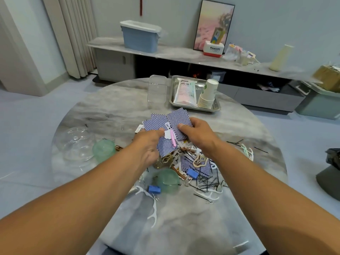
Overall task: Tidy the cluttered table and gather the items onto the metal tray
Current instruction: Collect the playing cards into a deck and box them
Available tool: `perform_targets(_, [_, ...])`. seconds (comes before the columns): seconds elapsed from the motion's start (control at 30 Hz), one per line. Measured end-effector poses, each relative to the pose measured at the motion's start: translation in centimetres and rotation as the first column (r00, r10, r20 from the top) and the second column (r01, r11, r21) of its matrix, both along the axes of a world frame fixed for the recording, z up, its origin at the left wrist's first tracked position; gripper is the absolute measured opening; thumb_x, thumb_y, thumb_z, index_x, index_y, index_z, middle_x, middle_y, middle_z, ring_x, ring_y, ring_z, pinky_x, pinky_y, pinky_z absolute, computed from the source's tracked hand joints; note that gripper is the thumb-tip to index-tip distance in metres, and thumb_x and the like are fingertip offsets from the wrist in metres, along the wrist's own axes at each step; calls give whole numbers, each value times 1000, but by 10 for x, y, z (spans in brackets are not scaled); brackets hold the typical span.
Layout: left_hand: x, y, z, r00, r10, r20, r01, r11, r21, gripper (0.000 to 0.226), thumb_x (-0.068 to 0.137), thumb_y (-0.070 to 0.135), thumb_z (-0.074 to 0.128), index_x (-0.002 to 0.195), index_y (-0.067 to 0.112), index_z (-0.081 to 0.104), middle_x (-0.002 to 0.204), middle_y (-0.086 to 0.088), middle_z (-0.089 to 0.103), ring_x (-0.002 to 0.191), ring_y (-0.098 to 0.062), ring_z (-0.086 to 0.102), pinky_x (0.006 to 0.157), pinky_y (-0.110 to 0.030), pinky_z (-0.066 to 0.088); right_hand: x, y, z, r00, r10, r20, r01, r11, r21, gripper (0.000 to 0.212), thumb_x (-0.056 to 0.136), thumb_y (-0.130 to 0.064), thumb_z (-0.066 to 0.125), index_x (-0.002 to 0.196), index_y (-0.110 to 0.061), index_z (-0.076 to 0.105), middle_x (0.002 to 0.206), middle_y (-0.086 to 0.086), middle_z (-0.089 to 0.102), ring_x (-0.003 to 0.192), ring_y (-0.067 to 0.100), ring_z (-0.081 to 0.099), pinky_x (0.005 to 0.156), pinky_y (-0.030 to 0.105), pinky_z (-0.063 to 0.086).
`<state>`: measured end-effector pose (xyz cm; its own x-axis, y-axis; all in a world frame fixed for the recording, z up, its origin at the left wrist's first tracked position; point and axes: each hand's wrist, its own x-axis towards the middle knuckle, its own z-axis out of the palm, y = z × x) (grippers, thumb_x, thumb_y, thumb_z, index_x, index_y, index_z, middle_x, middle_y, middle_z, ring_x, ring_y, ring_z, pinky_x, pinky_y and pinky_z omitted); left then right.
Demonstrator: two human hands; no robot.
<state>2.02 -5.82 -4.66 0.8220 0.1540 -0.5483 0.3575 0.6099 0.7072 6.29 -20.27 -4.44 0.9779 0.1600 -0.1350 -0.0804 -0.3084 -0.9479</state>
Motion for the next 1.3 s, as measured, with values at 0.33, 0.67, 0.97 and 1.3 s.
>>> perform_targets(0.33, [4,4,-1,991,132,21,-132,991,-17,35,89,-7,69,121,4,60,116,-19,71,96,-39,72,81,-58,59,-10,-16,11,985,165,-46,-170,907,-386,57,103,-12,47,158,-15,32,160,9,38,139,31,47,116,46,40])
perform_targets(0.67, [7,16,-3,975,220,-19,-220,975,-5,36,89,-3,72,124,3,63,114,-15,72,95,-34,72,92,-54,56,-11,-60,-17,921,264,-286,-378,427,-822,104,74,-34,90,158,-30,29,161,9,33,142,34,41,114,44,38])
perform_targets(0.97, [6,12,-5,979,204,-32,-204,979,-4,32,90,-4,70,121,2,62,112,-17,72,94,-37,73,85,-57,58,0,-51,-25,919,285,-272,-379,450,-809,77,76,-41,83,145,-35,50,150,9,41,128,32,51,111,49,43])
perform_targets(1.3, [8,9,-8,982,185,-36,-185,983,2,32,91,-5,68,122,1,63,114,-17,72,96,-37,72,89,-58,57,-9,-28,-27,897,376,-232,-331,224,-917,74,57,-65,89,106,-24,51,119,3,51,107,25,51,97,42,47])
